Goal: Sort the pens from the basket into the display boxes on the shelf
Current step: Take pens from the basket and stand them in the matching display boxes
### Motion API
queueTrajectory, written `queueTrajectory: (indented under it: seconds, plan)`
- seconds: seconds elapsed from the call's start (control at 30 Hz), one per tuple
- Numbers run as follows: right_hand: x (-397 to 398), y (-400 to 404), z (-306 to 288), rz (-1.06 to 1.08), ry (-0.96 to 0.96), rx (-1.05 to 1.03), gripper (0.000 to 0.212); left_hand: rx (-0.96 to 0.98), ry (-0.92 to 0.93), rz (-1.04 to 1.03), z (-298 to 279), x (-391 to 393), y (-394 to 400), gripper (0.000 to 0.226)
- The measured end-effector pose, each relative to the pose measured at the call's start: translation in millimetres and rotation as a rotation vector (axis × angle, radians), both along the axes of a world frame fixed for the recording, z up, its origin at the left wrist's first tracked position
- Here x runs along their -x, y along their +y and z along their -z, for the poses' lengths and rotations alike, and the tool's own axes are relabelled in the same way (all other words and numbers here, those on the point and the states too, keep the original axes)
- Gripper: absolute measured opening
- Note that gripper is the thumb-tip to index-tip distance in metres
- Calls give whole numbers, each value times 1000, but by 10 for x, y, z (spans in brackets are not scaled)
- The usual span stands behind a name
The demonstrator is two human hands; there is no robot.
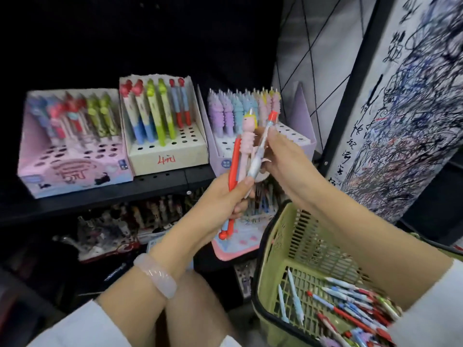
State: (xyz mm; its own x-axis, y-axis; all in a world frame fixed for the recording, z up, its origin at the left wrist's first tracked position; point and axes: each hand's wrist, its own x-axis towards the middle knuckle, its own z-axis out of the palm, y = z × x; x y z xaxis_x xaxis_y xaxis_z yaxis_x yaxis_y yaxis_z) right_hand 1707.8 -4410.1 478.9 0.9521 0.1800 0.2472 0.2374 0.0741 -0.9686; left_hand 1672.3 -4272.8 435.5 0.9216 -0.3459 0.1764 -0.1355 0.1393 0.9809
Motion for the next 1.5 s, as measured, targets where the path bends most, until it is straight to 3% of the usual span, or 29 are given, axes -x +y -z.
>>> queueTrajectory:
  seconds: [0.27, 0.47, 0.57, 0.73, 0.83, 1.23, 1.37, 1.43, 1.5]
  plan:
    - [-111, 802, -250, -193, 53, -232, 26, 191, 57, -178, -103, 50, 802, 25]
    - [-179, 1413, -338, -323, -32, -151, 17, 373, 107, -302, -109, 97, 1398, 19]
    - [-213, 1675, -416, -402, -57, -128, 20, 367, 79, -366, -113, 114, 1670, 16]
    - [-366, 2091, -573, -210, -166, -51, 14, 197, 29, -650, -76, 145, 2107, 16]
    - [-530, 2322, -663, -62, -266, 37, 9, 192, 22, -757, -52, 180, 2341, 16]
    - [-691, 2815, -327, -62, -398, 632, 14, 172, 12, -722, 21, 233, 2514, 23]
    - [-649, 2782, -332, 10, -435, 692, 20, 191, -2, -695, 31, 223, 2471, 18]
    - [-610, 2755, -361, 109, -523, 619, 19, 174, 2, -671, 34, 235, 2452, 19]
    - [-550, 2738, -405, 3, -463, 486, 21, 155, 0, -632, 25, 237, 2418, 21]
